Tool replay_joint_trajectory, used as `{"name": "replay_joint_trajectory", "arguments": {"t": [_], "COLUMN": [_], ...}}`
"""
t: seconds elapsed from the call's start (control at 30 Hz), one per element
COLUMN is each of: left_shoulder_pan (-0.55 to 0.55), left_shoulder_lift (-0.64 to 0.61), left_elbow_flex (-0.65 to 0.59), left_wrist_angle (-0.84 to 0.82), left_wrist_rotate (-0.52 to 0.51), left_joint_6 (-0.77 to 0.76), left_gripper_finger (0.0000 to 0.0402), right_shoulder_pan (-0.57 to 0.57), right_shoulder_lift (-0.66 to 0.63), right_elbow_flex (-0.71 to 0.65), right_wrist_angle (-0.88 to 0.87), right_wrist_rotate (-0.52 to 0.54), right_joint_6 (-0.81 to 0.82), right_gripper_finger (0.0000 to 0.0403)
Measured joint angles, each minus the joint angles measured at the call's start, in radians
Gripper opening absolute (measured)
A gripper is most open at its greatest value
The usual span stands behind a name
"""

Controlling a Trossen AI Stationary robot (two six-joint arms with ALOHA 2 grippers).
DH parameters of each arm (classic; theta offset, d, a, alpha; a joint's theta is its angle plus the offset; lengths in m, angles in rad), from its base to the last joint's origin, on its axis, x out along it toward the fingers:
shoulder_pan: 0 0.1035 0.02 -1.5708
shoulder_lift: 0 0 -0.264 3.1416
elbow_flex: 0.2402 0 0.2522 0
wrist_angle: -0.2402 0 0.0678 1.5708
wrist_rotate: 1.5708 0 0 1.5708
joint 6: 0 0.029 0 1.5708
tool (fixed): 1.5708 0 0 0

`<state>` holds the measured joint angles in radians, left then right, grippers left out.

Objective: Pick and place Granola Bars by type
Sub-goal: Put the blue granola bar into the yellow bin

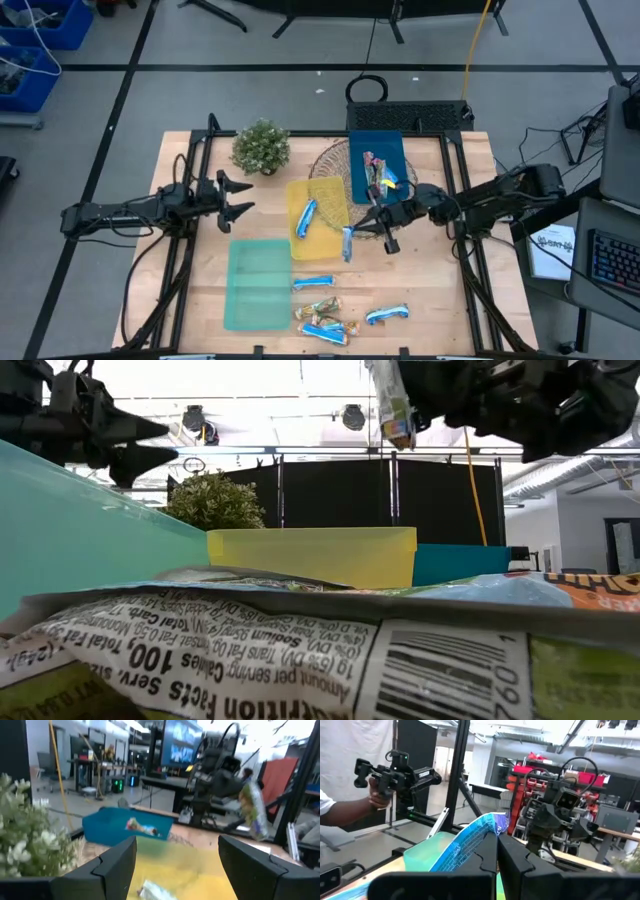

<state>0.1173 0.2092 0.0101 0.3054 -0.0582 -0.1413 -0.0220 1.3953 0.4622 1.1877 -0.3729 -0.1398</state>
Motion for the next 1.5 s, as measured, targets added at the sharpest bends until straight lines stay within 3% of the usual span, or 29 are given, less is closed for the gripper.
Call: {"name": "replay_joint_trajectory", "arguments": {"t": [0.47, 0.83, 1.0, 1.13, 1.27, 1.5], "left_shoulder_pan": [0.0, 0.0, 0.001, 0.011, 0.013, 0.013], "left_shoulder_lift": [0.0, 0.0, 0.0, 0.0, 0.035, 0.213], "left_elbow_flex": [0.0, 0.0, 0.0, 0.0, 0.001, 0.001], "left_wrist_angle": [0.037, 0.045, 0.043, 0.02, 0.058, 0.172], "left_wrist_rotate": [0.004, -0.097, -0.199, -0.175, -0.164, -0.376], "left_joint_6": [-0.02, -0.017, -0.002, -0.009, -0.103, -0.281], "left_gripper_finger": [0.0278, 0.0278, 0.0278, 0.0277, 0.0257, 0.019], "right_shoulder_pan": [-0.03, -0.029, -0.029, -0.029, -0.029, -0.029], "right_shoulder_lift": [0.048, 0.048, 0.048, 0.048, 0.048, 0.048], "right_elbow_flex": [0.01, 0.01, 0.01, 0.01, 0.01, 0.01], "right_wrist_angle": [0.021, 0.021, 0.02, 0.02, 0.023, 0.043], "right_wrist_rotate": [-0.026, -0.026, -0.026, -0.033, -0.025, -0.024], "right_joint_6": [0.026, 0.022, 0.023, 0.022, -0.003, -0.029], "right_gripper_finger": [0.0, 0.0, 0.0, 0.0, 0.0, 0.0]}}
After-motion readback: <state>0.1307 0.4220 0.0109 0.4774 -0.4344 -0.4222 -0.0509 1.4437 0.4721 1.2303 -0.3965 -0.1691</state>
